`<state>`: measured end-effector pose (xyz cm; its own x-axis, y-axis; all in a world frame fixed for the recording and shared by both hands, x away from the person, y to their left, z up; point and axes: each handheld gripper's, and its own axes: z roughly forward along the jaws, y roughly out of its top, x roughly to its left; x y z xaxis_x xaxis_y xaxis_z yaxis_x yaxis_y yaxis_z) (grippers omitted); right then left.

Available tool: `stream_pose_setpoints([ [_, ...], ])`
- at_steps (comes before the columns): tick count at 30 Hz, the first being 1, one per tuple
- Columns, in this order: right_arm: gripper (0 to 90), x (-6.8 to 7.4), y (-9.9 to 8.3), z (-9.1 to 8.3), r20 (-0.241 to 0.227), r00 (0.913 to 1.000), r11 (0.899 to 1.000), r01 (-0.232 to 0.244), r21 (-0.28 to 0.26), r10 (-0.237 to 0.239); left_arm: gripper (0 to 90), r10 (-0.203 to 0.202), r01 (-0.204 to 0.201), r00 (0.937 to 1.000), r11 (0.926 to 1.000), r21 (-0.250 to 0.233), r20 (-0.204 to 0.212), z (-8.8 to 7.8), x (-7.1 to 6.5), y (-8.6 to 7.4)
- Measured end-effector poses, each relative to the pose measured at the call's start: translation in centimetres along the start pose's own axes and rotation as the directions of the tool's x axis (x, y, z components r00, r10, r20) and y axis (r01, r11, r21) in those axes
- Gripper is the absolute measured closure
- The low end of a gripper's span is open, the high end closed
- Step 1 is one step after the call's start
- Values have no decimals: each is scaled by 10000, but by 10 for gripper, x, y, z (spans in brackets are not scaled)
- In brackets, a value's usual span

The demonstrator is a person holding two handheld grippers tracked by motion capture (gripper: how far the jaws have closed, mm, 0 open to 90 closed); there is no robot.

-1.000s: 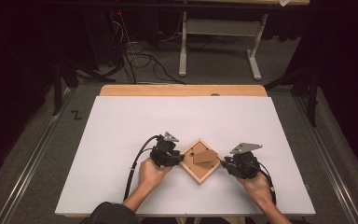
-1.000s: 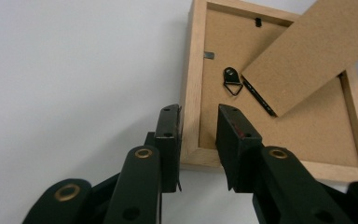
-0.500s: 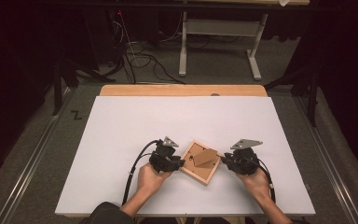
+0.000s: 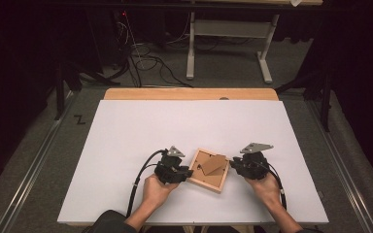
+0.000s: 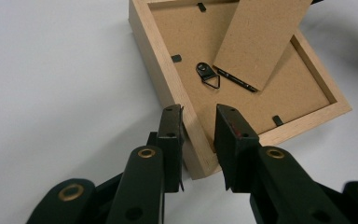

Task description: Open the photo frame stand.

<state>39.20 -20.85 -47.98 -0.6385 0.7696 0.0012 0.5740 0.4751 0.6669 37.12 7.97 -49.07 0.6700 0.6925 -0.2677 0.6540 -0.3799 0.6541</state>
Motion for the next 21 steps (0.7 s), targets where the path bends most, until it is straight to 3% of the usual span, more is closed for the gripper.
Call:
stream_pose_setpoints([
  [11,739,-3,2,3,-42,10000,10000,-35,-79,35,713,419,-420,9990,9991,-35,-140,-1,-9,-3],
  [21,679,-4,2,2,-145,9998,9995,-111,-289,107,579,443,-450,9986,9987,-224,-292,0,-8,-4],
])
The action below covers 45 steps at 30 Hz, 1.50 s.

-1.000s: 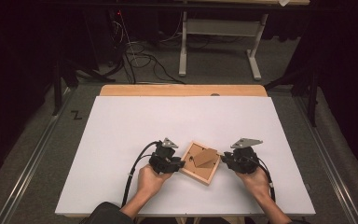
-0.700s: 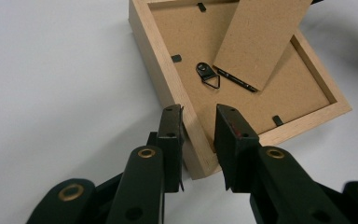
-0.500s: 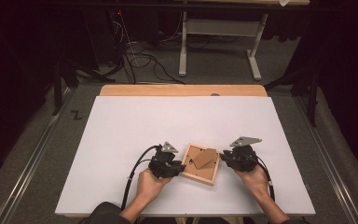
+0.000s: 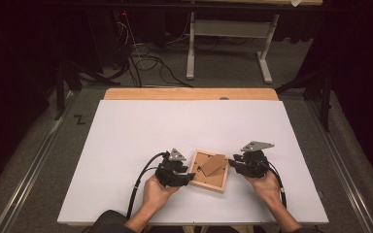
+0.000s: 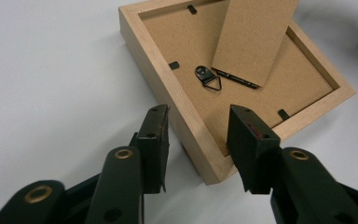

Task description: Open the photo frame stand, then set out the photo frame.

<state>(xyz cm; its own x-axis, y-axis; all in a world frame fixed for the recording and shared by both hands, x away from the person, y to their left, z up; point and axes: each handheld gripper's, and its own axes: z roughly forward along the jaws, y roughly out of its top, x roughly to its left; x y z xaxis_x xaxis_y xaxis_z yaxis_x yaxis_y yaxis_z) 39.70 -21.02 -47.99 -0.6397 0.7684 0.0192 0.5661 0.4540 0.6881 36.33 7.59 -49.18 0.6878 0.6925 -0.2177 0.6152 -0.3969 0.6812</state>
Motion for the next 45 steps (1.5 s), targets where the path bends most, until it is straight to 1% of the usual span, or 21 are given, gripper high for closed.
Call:
stream_pose_setpoints([
  [3,661,0,0,-1,-33,10000,9999,-39,-124,39,558,5,-5,10000,10000,-1,-47,0,0,0],
  [4,630,-1,1,-1,7,10000,9998,-19,-212,19,551,-39,39,10000,10000,-10,-56,0,0,0],
  [7,620,-1,1,-1,57,10000,9996,-21,-266,22,544,-49,49,10000,10000,-18,-56,0,0,0],
  [8,612,-2,1,0,70,10000,9994,67,-331,-65,536,-11,11,10000,10000,-20,-66,0,0,0],
  [11,592,-2,2,0,79,10000,9992,9,-393,-6,530,13,-14,10000,10000,-40,-88,0,-1,0],
  [17,557,-5,7,0,-52,10000,9988,-43,-497,40,518,-6,5,9999,10000,-59,-116,0,-1,0],
  [18,552,-6,8,0,-97,9999,9983,-70,-585,64,516,-8,7,10000,10000,-60,-89,1,-1,0],
  [23,523,-7,11,2,-196,9998,9986,-72,-531,62,516,-5,4,10000,10000,-68,-72,0,-1,0],
  [26,506,-7,13,4,-390,9992,9984,-87,-566,65,516,11,-12,10000,10000,-76,-42,-1,-2,-1],
  [27,498,-6,15,6,-517,9987,9984,-29,-562,0,517,9,-9,10000,10000,-72,-39,-1,-2,0],
  [31,493,-5,18,8,-562,9984,9987,-5,-512,-23,516,-45,45,10000,10000,-63,12,0,-1,0],
  [32,493,-6,19,9,-581,9983,9985,73,-534,-104,516,-47,47,10000,10000,-64,1,0,-2,0],
  [39,494,-6,21,10,-692,9976,9990,24,-444,-55,515,-37,36,10000,10000,-83,-49,0,-3,0],
  [41,499,-9,22,12,-849,9963,9988,50,-488,-92,515,-35,35,10000,10000,-93,-49,0,-3,0],
  [42,504,-9,22,14,-938,9956,9992,-66,-389,29,515,-49,49,10000,10000,-82,-57,0,-2,0],
  [45,511,-8,22,17,-1030,9947,9996,-8,-279,-20,516,-43,43,10000,10000,-80,-55,0,-2,0],
])
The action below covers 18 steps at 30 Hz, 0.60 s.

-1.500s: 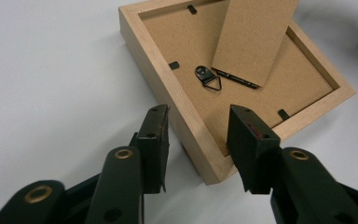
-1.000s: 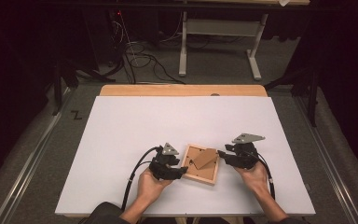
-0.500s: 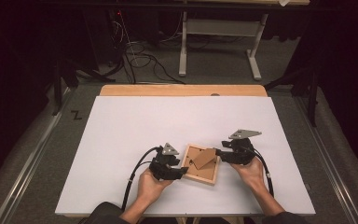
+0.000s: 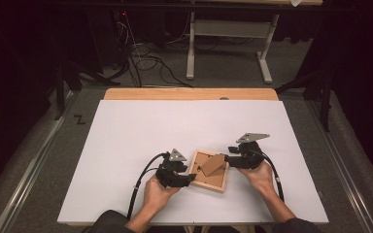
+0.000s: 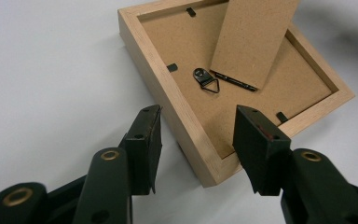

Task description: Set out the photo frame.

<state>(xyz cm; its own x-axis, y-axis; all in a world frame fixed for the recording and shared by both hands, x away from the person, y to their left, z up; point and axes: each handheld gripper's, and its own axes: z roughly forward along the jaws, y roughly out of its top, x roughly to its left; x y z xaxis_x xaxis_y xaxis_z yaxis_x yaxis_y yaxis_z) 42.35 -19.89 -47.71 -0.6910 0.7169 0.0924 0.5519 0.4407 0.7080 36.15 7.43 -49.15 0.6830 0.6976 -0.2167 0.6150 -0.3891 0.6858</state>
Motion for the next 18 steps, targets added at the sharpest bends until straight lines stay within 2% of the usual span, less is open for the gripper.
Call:
stream_pose_setpoints([
  [7,566,0,-2,9,-328,9993,9995,204,240,-196,516,19,-19,10000,10000,10,15,0,0,0],
  [12,530,4,0,5,-466,9987,9997,226,14,-225,517,46,-46,10000,10000,15,-13,0,0,0],
  [14,526,7,0,2,-378,9988,9995,312,-100,-316,518,56,-56,10000,10000,4,-16,1,0,0],
  [18,523,6,0,0,-402,9986,9994,329,-76,-332,519,45,-44,10000,10000,44,-50,2,0,0],
])
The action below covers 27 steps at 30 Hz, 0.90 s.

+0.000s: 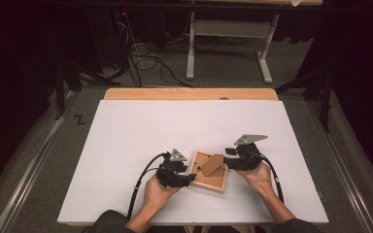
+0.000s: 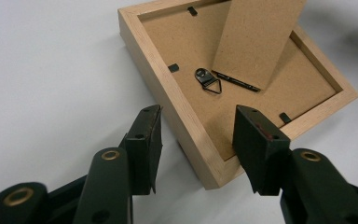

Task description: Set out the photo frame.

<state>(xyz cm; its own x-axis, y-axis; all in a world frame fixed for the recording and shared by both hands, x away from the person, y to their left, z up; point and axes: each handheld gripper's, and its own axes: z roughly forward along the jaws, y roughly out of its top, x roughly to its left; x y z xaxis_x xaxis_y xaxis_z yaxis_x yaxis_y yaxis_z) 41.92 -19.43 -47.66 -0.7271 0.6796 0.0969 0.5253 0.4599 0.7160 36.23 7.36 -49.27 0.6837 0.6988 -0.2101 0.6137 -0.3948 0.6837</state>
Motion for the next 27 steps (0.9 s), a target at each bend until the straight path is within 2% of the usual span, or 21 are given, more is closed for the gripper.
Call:
stream_pose_setpoints([
  [19,647,-10,-5,6,-147,9999,9996,-11,297,15,514,118,-118,9999,9999,2,63,-2,-1,0],
  [27,723,-12,-6,5,-463,9989,9994,106,318,-91,505,155,-155,9998,9999,20,113,-3,-1,0],
])
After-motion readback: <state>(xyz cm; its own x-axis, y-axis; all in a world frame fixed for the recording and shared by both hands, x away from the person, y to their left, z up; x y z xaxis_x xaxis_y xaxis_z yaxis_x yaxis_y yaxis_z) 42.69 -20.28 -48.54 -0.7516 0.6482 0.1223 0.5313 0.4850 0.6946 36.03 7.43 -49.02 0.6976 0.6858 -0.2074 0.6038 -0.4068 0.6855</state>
